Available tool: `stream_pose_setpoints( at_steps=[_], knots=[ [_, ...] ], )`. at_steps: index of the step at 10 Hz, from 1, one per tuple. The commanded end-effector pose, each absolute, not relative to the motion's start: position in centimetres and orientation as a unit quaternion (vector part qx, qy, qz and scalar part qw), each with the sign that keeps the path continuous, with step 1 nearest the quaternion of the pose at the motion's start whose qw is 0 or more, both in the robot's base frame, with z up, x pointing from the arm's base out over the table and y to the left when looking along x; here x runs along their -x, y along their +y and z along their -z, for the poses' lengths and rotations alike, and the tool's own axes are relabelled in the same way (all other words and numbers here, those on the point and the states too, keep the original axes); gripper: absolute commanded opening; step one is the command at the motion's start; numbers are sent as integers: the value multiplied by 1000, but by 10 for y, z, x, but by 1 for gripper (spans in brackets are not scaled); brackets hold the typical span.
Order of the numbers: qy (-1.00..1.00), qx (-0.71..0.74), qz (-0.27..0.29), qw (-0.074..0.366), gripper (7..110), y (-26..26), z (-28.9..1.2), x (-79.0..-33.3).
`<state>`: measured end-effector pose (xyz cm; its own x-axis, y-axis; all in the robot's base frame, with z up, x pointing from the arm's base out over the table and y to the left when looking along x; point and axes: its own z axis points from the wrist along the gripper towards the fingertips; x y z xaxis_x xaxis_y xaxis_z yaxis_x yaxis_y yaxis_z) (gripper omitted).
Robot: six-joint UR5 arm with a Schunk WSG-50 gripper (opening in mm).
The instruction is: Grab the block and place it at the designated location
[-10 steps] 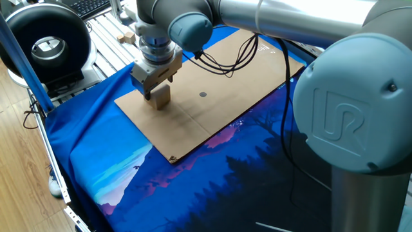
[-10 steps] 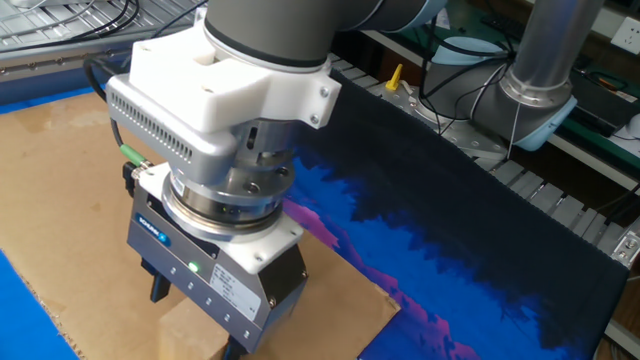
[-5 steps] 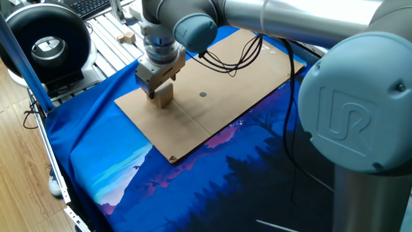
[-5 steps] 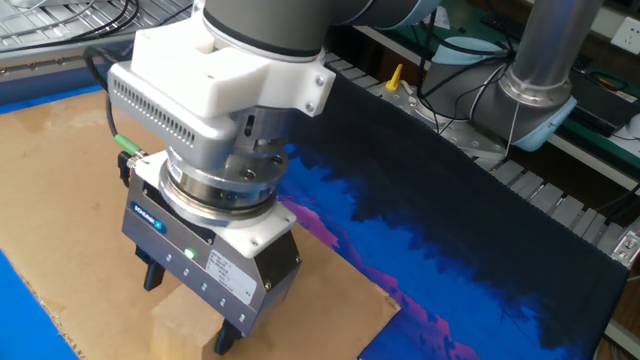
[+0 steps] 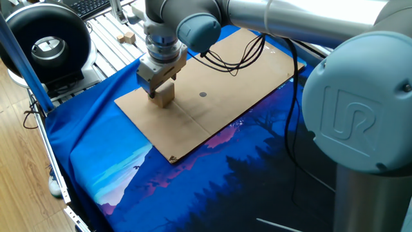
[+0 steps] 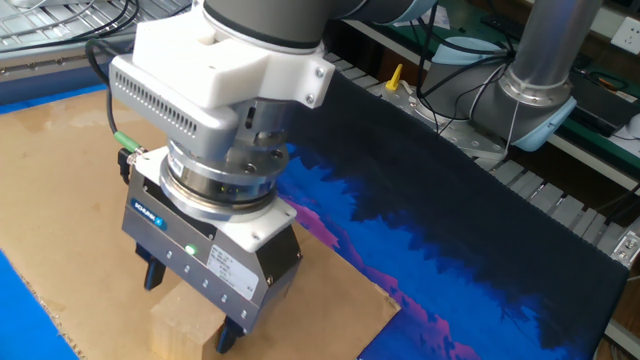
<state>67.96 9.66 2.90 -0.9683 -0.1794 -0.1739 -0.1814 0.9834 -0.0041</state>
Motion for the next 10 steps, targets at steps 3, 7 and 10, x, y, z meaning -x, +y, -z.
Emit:
stream_pose_setpoints(
  at_steps=[3,7,10],
  knots=[
    [990,102,-34,94,107,112,-30,-686],
    [992,81,-25,89,88,107,-28,-686],
    [994,76,-4,81,88,97,-27,-684]
  ],
)
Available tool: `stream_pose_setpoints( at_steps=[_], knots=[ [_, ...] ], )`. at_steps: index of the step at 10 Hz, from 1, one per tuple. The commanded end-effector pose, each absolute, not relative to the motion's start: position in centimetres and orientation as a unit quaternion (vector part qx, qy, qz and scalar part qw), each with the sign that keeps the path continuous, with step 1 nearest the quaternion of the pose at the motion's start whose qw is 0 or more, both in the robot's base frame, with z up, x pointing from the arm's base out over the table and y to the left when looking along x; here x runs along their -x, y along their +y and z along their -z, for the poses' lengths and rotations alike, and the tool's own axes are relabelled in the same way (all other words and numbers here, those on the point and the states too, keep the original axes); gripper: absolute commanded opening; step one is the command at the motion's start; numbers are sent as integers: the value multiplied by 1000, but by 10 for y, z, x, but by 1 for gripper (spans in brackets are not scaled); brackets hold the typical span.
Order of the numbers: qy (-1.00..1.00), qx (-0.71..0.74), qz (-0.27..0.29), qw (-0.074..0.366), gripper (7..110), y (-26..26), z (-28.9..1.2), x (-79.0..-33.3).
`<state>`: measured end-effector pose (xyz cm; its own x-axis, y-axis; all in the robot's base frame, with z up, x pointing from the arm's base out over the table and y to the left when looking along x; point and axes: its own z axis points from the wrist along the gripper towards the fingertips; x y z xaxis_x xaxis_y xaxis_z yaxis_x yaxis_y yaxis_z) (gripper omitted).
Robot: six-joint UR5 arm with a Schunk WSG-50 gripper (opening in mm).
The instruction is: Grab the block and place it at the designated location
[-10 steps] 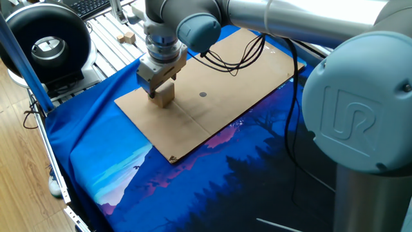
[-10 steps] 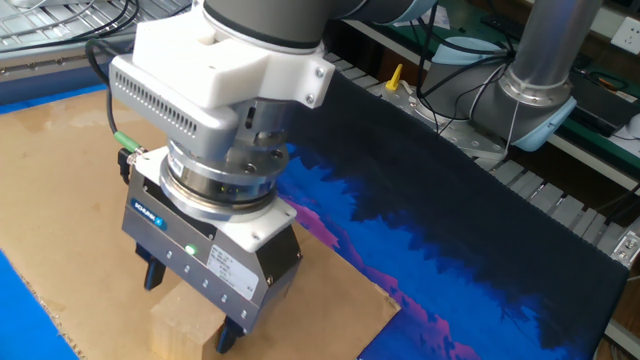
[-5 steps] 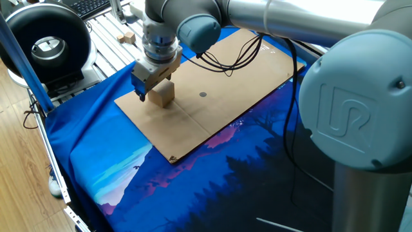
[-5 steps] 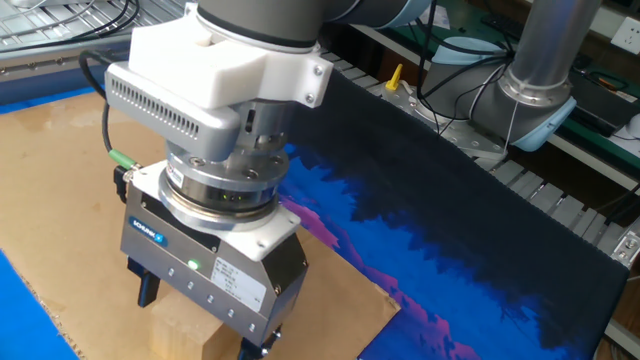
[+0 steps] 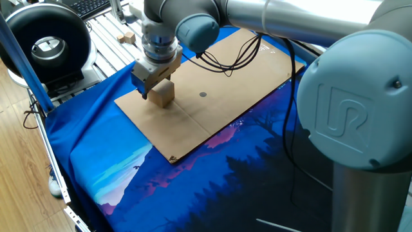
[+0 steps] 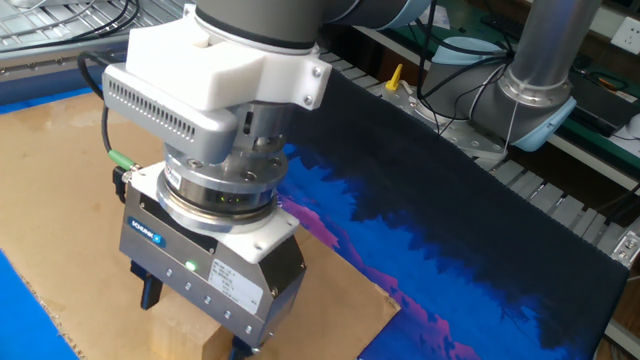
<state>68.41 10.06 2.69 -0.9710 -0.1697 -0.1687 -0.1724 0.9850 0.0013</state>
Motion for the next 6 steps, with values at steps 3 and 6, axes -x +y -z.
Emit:
stream_pose_setpoints(
  at_steps=[3,6],
  knots=[
    [994,75,-3,82,7,97,-28,-685],
    [994,71,1,81,7,94,-28,-685]
  ],
)
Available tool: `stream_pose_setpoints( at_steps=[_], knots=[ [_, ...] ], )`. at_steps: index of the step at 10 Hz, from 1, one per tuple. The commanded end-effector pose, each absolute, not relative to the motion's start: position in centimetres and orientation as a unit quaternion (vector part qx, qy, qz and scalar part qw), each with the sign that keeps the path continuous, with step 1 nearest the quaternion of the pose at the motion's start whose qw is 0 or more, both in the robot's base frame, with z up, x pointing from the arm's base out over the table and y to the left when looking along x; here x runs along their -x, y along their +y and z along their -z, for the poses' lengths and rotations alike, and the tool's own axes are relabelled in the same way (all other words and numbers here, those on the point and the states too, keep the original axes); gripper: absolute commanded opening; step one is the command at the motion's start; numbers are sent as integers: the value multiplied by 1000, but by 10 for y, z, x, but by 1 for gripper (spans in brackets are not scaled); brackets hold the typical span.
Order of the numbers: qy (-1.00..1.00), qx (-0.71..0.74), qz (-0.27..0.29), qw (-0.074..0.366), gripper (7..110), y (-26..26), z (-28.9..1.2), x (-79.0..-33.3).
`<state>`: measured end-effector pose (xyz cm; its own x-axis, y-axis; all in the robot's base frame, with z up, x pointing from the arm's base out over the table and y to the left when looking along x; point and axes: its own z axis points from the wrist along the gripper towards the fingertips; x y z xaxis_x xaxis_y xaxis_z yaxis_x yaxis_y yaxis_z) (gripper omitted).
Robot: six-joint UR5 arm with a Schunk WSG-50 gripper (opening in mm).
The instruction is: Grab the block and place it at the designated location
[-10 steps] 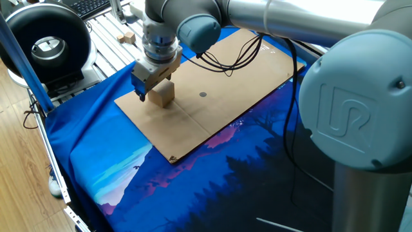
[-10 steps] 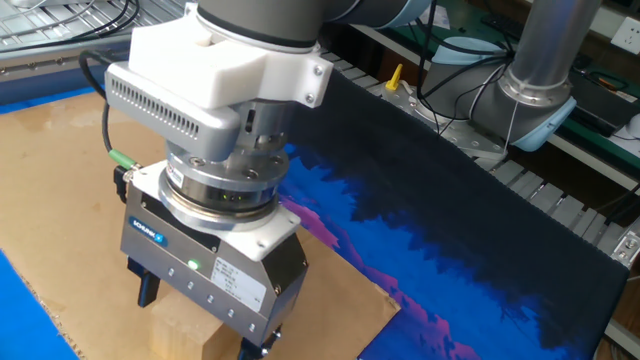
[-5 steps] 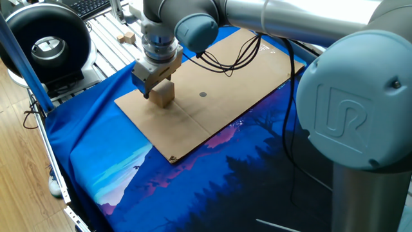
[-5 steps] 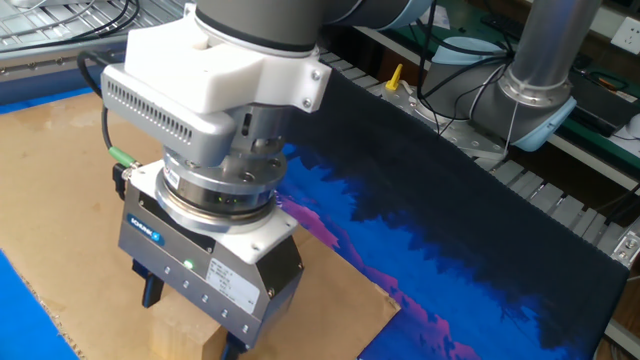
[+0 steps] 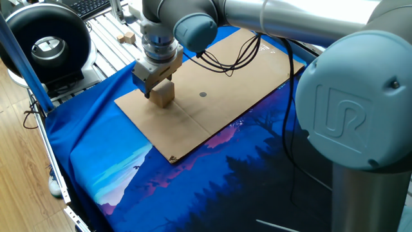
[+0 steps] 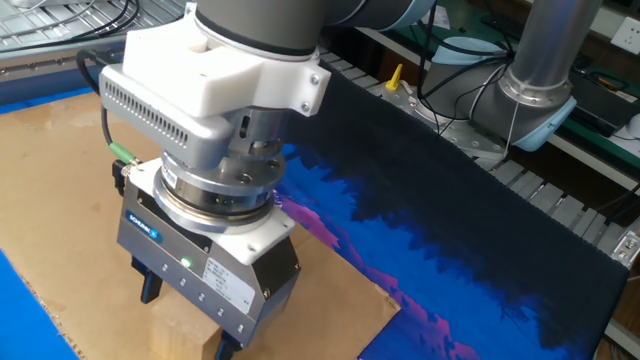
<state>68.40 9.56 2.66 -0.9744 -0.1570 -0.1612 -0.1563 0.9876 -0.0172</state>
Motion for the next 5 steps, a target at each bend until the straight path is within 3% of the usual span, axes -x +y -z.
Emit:
stream_pose_setpoints(
  at_steps=[1,5],
  knots=[
    [994,70,17,80,7,85,-29,-685],
    [993,46,89,64,7,46,-33,-677]
  ],
)
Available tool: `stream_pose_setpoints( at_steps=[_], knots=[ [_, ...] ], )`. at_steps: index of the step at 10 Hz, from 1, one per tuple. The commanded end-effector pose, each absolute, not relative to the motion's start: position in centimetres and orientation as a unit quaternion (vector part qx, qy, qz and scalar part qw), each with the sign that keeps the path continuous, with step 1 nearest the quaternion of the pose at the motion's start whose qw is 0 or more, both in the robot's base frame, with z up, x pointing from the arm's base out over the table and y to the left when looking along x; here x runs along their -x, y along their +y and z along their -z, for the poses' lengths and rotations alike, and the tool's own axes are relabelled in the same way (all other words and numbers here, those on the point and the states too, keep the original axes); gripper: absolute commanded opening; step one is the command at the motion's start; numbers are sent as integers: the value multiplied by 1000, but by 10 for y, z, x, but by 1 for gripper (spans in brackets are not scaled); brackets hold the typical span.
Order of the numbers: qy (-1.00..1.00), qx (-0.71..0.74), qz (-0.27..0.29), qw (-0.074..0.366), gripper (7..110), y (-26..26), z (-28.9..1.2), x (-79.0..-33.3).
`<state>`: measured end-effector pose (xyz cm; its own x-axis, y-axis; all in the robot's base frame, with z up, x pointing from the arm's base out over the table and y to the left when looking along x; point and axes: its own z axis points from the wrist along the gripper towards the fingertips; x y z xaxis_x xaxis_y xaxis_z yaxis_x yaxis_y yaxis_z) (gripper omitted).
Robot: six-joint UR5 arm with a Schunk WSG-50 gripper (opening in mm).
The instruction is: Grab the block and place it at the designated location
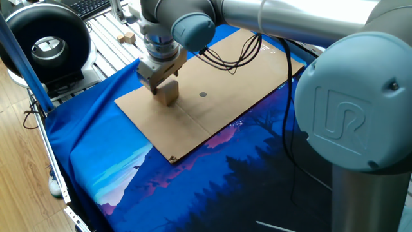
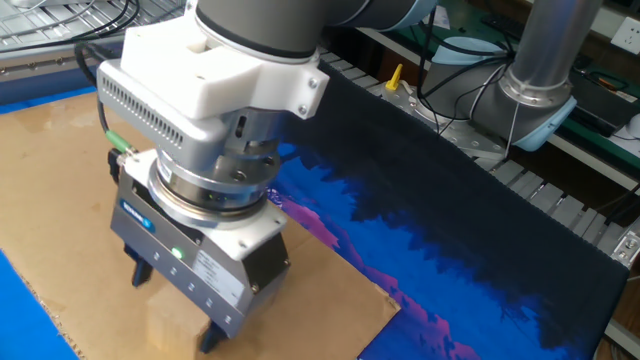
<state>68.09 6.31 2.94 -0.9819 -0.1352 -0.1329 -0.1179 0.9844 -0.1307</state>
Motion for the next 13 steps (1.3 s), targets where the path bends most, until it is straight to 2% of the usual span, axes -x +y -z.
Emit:
stream_pose_setpoints(
  at_steps=[1,2,3,4,5,6,7,8,12,13],
  knots=[
    [993,45,88,65,7,45,-33,-677],
    [993,47,86,65,7,47,-32,-678],
    [995,47,57,74,7,61,-28,-681],
    [995,49,23,90,7,79,-26,-689],
    [991,73,15,114,7,85,-27,-701],
    [991,75,-9,114,44,98,-27,-700],
    [991,76,-2,111,44,94,-26,-699],
    [991,75,0,110,66,91,-26,-698],
    [986,95,-20,133,66,99,-31,-707],
    [987,96,-25,127,107,101,-30,-704]
  ],
)
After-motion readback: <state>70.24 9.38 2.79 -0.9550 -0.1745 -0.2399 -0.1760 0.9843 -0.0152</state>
